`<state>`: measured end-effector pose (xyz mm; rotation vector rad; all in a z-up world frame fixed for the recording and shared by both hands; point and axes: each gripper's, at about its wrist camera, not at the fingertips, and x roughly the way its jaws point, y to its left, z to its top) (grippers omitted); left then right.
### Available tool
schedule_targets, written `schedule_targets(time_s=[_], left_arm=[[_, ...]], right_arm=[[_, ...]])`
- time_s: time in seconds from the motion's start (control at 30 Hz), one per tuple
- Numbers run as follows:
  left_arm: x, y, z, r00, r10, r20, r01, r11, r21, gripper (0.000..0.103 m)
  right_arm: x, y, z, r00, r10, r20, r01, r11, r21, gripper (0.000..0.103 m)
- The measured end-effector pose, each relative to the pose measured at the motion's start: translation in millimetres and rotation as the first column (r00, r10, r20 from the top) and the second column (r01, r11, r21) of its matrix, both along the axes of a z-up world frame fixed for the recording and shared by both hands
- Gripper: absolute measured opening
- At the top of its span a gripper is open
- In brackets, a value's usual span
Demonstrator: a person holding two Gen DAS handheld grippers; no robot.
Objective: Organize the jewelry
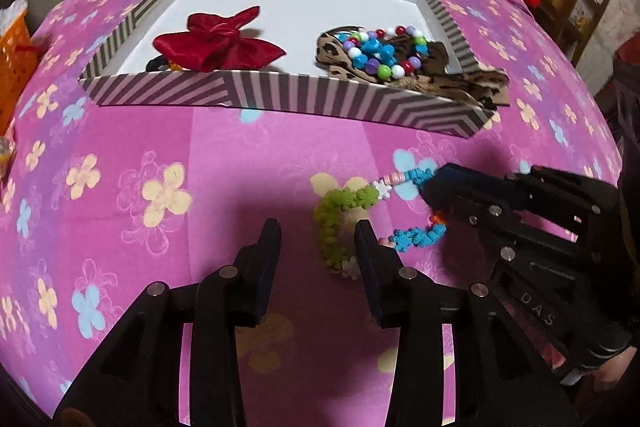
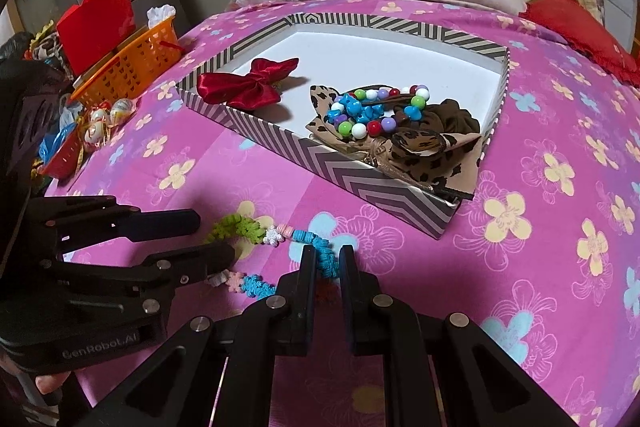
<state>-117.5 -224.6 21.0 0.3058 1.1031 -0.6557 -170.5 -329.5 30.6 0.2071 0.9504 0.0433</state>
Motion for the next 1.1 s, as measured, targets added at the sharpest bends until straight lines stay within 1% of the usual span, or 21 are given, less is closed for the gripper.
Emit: schedule_targets(time_s=[0.07,0.1,0.13,0.2,0.27,0.3,0.33,0.5,0.57,0.63,0.7,0.83,0.97,1.03,1.07,1.1], left_arm=[[-2,0,0,1.000,-0.014,0.011,0.014,1.000,0.007,0.036],[-3,1,0,1.000,-0.017,0.015,0.017,1.000,0.008,0.028],[-3,2,0,1.000,-0.020,0.018,0.020,1.000,0.009,0.016],[0,4,0,1.000,-0.020,0.004,0.020,1.000,-0.001,0.010],[3,8,0,1.000,-0.011,-0.003,0.011,1.000,-0.013,0.010],[3,10,0,1.000,-0.001,0.005,0.001,1.000,-0.011,0.010],[4,12,1,1.000,0.009,0.010,-0.009,1.000,-0.011,0.010],[9,26,14,0.999,0.048,0.019,-0.047,0.998,-0.042,0.010],[9,28,19,0.998,0.047,0.034,-0.045,0.998,-0.044,0.010],[8,29,23,0.998,0.052,0.046,-0.050,0.998,-0.044,0.010],[9,32,25,0.996,0.065,0.054,-0.062,0.997,-0.042,0.010],[13,39,33,0.996,0.079,0.046,-0.076,0.995,-0.064,0.010],[16,43,33,0.995,0.088,0.037,-0.085,0.994,-0.070,0.010],[17,44,31,0.995,0.094,0.033,-0.092,0.994,-0.065,0.010],[17,45,29,0.995,0.099,0.031,-0.097,0.993,-0.061,0.010],[18,46,27,0.994,0.102,0.026,-0.101,0.993,-0.060,0.010]], right_arm=[[0,0,0,1.000,-0.002,0.001,0.002,1.000,0.002,0.011],[0,0,0,1.000,-0.004,0.004,0.004,1.000,0.001,0.011],[-1,1,0,1.000,-0.005,0.006,0.005,1.000,-0.001,0.011],[-1,2,0,1.000,-0.003,0.008,0.004,1.000,-0.009,0.011],[-3,3,2,1.000,-0.003,0.017,0.003,1.000,-0.018,0.011],[-3,4,4,1.000,-0.004,0.024,0.004,1.000,-0.020,0.005],[-4,4,6,1.000,-0.004,0.029,0.005,1.000,-0.024,0.004],[-5,10,17,0.998,0.007,0.056,-0.005,0.999,-0.036,0.004],[-4,14,18,0.998,0.014,0.056,-0.012,0.999,-0.042,0.004],[-5,16,19,0.998,0.010,0.062,-0.007,0.999,-0.049,0.001],[-6,16,22,0.998,0.006,0.067,-0.002,0.999,-0.054,0.001],[-7,13,30,0.997,0.002,0.075,0.002,0.999,-0.048,0.001],[-4,20,31,0.997,0.040,0.070,-0.040,0.999,-0.015,0.001],[0,27,28,0.996,0.054,0.069,-0.055,0.998,0.009,0.003],[4,31,26,0.997,0.054,0.063,-0.056,0.998,0.020,0.005],[7,33,24,0.997,0.055,0.059,-0.057,0.998,0.023,0.011]])
